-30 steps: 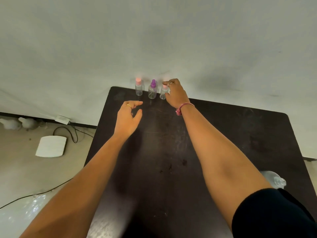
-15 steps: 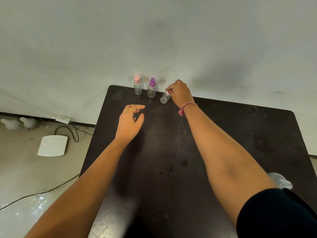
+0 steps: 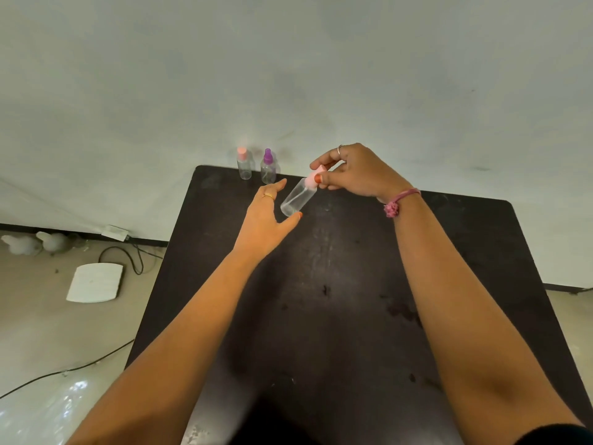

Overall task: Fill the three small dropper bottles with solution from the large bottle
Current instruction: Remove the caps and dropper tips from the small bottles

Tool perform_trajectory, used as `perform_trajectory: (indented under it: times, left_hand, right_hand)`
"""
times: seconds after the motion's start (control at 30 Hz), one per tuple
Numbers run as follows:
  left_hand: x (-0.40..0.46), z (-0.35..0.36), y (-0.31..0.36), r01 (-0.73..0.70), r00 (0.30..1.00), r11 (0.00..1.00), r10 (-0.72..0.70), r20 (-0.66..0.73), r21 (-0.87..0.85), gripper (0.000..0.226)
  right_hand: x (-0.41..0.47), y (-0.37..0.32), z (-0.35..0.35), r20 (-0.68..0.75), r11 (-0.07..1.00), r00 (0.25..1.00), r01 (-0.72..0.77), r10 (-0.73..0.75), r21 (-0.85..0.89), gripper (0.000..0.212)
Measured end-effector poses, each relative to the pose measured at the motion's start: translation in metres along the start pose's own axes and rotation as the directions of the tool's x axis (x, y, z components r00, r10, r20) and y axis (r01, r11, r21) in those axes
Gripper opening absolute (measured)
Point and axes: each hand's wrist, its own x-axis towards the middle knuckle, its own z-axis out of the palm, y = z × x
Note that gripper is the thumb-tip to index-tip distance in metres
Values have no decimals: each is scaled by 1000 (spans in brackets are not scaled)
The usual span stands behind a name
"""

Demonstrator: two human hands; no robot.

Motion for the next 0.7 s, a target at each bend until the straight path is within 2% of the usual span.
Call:
perform_trajectory:
  times: [0.13,0.23,0.33,0.5,0.7]
  left_hand:
    - [-15,4,24,-46,998,999,45,-50,-6,64]
    - [-26,7,36,-74,992,997,74,-107,8,52]
    - [-36,10,47,-79,988,997,81,-134,20,51]
    - [-47,11,64,-123,981,992,126,-151,30,53]
    - [-54,13,85,-114,981,993,118,-157,35,49]
  right_hand:
    - [-28,-15,-13,11,999,999,33,-34,43,24]
    - [-43,-21,-18,17,999,999,37,-37,30,22]
    - [-55,-27,-22,24,999,999,36,-36,-3,22]
    - [-67,-39,-31,20,977,998,63,-61,-205,25]
    - [-80,-50,-39,30,924,987,157,-156,-348,24]
